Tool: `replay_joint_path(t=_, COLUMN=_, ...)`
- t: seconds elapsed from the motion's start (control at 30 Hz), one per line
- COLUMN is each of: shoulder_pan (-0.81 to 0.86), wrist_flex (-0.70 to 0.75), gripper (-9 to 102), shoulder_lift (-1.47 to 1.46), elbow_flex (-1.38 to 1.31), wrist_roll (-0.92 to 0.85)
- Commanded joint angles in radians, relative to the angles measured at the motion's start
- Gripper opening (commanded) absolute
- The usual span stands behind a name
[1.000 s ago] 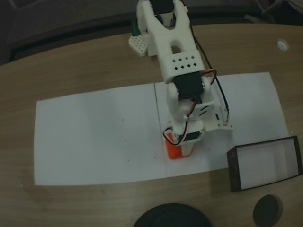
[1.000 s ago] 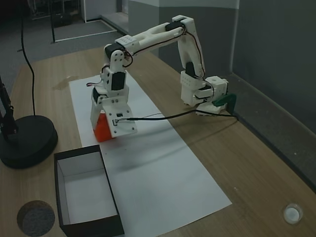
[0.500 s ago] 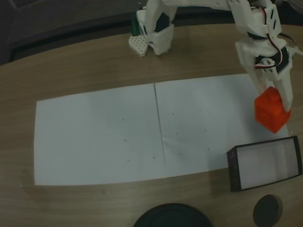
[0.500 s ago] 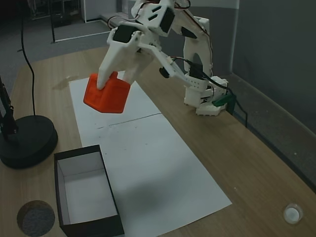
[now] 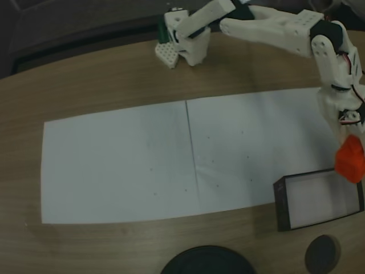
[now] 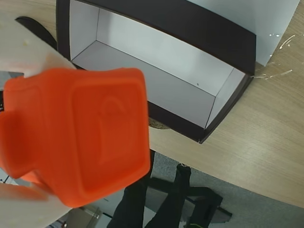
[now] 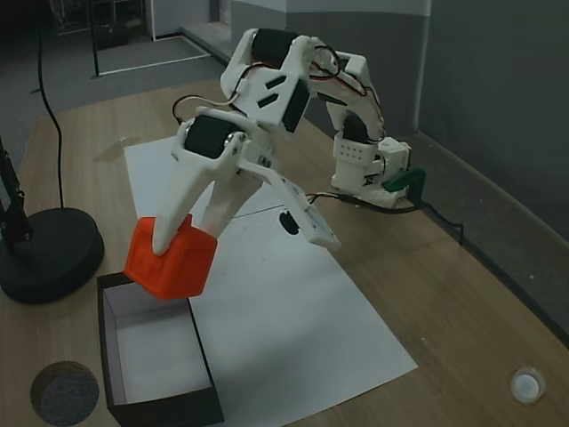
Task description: Grab a orange square and put it in the box.
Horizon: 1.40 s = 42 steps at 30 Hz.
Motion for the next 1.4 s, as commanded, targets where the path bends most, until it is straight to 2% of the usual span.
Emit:
replay_joint_path(t=0.0, shoulder_pan=0.014, wrist_flex=-0.028, gripper=9, shoulder_lift=-0.025, elbow_flex=-0.153, wrist_roll=-0.003)
replay_joint_path(t=0.3, shoulder_pan=0.04, wrist_flex=-0.026, gripper=10, shoulder_lift=-0.124, elbow_flex=-0.206, wrist_roll=-0.005)
replay_joint_path(t=0.53, shoulder_pan=0.041, wrist_flex=0.031, gripper=30, shoulder_lift=-0.123, elbow_flex=-0.206, wrist_roll=-0.003)
replay_joint_path(t=0.8, shoulder_pan=0.08, wrist_flex=0.066, gripper=31, shoulder_lift=-0.106, elbow_flex=-0.212, wrist_roll=-0.002)
replay_joint_path(t=0.9, shoulder_pan=0.103, wrist_flex=0.126, gripper=24, shoulder_lift=-0.061, elbow_flex=-0.212, wrist_roll=-0.003)
replay_joint_path(t=1.07, shoulder_pan=0.163, wrist_flex=0.268, gripper=-1, shoulder_lift=0.11, elbow_flex=-0.21, wrist_roll=-0.003)
replay_joint_path(t=1.2, shoulder_pan=0.209, wrist_flex=0.43, gripper=0, shoulder_lift=0.304, elbow_flex=-0.209, wrist_roll=-0.003)
replay_joint_path(t=1.37, shoulder_pan=0.351, wrist_flex=0.442, gripper=0, shoulder_lift=0.617, elbow_flex=-0.117, wrist_roll=0.005)
